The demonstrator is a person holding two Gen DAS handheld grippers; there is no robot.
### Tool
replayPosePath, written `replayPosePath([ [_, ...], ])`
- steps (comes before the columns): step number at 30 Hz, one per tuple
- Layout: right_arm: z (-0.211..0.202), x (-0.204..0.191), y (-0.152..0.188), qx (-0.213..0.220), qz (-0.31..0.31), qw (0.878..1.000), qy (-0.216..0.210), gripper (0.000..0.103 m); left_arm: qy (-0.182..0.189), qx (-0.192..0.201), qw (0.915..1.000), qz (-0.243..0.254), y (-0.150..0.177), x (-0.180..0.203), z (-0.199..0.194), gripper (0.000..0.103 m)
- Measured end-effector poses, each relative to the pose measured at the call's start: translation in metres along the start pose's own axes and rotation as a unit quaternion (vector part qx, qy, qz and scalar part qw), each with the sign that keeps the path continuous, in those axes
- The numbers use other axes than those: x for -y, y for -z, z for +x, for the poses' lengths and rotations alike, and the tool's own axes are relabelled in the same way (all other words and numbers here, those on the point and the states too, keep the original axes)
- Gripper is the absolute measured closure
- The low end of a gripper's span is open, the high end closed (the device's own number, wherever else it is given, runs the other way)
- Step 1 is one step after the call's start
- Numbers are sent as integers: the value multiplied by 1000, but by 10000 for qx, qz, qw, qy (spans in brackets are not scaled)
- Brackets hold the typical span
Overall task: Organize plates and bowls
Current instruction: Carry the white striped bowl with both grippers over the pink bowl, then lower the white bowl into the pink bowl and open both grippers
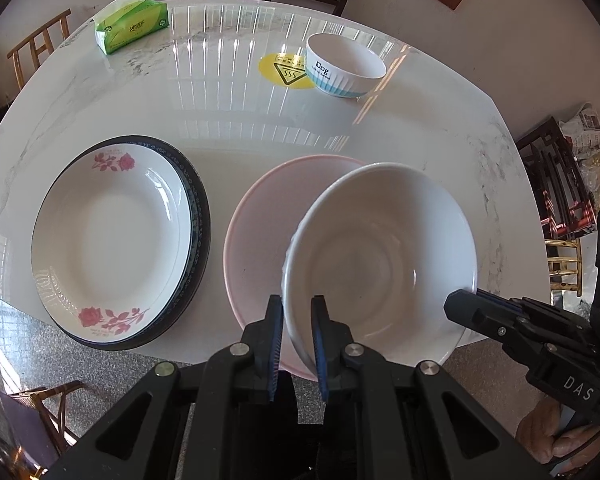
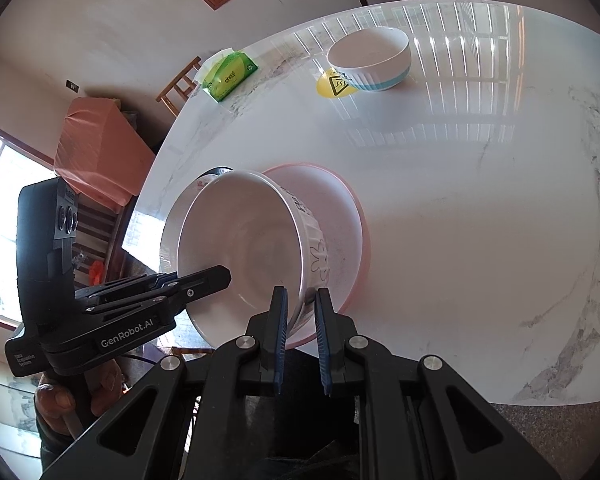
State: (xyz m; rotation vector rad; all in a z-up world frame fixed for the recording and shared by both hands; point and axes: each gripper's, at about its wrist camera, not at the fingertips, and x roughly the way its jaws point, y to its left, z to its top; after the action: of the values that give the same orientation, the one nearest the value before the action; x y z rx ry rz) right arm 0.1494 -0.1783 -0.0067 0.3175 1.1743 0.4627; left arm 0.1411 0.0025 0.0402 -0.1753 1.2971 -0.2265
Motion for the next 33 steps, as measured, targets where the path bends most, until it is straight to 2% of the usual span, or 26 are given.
replayPosePath([
  [17, 13, 3, -1, -120, 37, 9999, 95, 89, -197, 7, 9997, 128, 1, -1, 18, 89],
  [24, 18, 3, 0, -143, 22, 9998, 129, 89, -341, 165, 9989, 276, 2, 2, 17, 89],
  [28, 22, 3, 0, -147, 9, 9998, 102, 89, -589, 380, 9964, 469, 4, 5, 17, 89],
  [33, 22, 4, 0, -87, -48, 9999, 129, 87, -653, 577, 9945, 577, 5, 5, 16, 87],
])
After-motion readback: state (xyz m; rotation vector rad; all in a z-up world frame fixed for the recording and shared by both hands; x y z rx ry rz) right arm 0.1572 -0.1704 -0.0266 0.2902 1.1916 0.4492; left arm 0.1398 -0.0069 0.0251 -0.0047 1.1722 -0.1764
